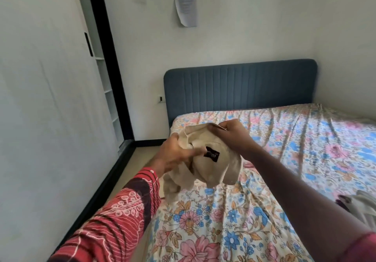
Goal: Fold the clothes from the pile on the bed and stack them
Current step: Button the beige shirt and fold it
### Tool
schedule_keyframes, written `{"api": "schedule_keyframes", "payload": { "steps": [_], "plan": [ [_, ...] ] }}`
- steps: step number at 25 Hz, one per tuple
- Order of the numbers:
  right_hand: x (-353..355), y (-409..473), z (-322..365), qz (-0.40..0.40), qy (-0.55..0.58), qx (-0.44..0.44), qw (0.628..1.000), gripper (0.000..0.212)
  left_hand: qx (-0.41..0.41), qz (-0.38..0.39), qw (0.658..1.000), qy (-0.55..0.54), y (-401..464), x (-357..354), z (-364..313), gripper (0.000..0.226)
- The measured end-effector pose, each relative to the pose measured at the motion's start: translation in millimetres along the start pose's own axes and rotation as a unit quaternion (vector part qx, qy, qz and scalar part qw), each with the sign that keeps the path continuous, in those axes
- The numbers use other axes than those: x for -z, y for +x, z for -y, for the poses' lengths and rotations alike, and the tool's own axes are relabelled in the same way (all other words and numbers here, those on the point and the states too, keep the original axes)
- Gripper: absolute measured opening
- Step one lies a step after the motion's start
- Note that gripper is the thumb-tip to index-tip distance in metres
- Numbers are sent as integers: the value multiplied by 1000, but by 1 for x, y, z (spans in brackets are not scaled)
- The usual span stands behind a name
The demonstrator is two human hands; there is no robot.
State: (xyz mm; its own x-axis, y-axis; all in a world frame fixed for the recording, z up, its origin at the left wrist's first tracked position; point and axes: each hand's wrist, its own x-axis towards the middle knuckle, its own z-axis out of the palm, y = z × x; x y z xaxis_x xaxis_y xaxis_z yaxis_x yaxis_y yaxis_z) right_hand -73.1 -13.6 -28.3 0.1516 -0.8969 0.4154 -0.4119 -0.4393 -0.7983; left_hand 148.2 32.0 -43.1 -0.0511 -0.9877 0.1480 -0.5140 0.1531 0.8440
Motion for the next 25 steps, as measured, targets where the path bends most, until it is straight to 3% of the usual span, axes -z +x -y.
{"api": "schedule_keyframes", "payload": {
  "steps": [2, 3, 6, 8, 10, 12, 14, 16, 18, 19, 22, 24, 25],
  "plan": [
    [10, 9, 18, 45, -22, 17, 999, 42, -42, -40, 989, 140, -4, 20, 4, 66],
    [23, 14, 24, 105, -14, 20, 994, 36, -61, -45, 989, 125, -6, 34, 5, 58],
    [66, 24, 25, 352, 46, -17, 935, 18, -89, 24, 995, -34, -18, 81, -3, 36],
    [77, 25, 17, 424, -3, -45, 905, 13, -67, 65, 988, -122, -26, 105, -14, 33],
    [72, 21, 3, 414, -84, -66, 904, 16, -46, 80, 981, -171, -30, 119, -24, 37],
    [64, 10, -17, 398, -87, -80, 910, 21, -39, 67, 981, -179, -30, 134, -30, 32],
    [56, 0, -27, 369, 29, -70, 926, 25, -21, 34, 986, -161, -27, 156, -33, 26],
    [45, 4, -17, 289, 164, -38, 942, 37, 13, -10, 991, -133, -22, 178, -38, 26],
    [43, 27, 7, 183, 232, 4, 955, 56, 23, -67, 991, -118, -15, 193, -51, 13],
    [49, 41, 20, 167, 265, 9, 950, 57, 18, -108, 986, -125, -12, 202, -59, 6],
    [84, 65, 60, 295, 285, -26, 912, 28, -33, -156, 971, -180, -6, 242, -88, 14],
    [103, 75, 75, 266, 224, -32, 937, 20, -52, -124, 975, -177, -8, 270, -103, 17],
    [109, 80, 87, 216, 211, -22, 953, 31, -59, -115, 976, -176, -7, 280, -110, 13]
  ]
}}
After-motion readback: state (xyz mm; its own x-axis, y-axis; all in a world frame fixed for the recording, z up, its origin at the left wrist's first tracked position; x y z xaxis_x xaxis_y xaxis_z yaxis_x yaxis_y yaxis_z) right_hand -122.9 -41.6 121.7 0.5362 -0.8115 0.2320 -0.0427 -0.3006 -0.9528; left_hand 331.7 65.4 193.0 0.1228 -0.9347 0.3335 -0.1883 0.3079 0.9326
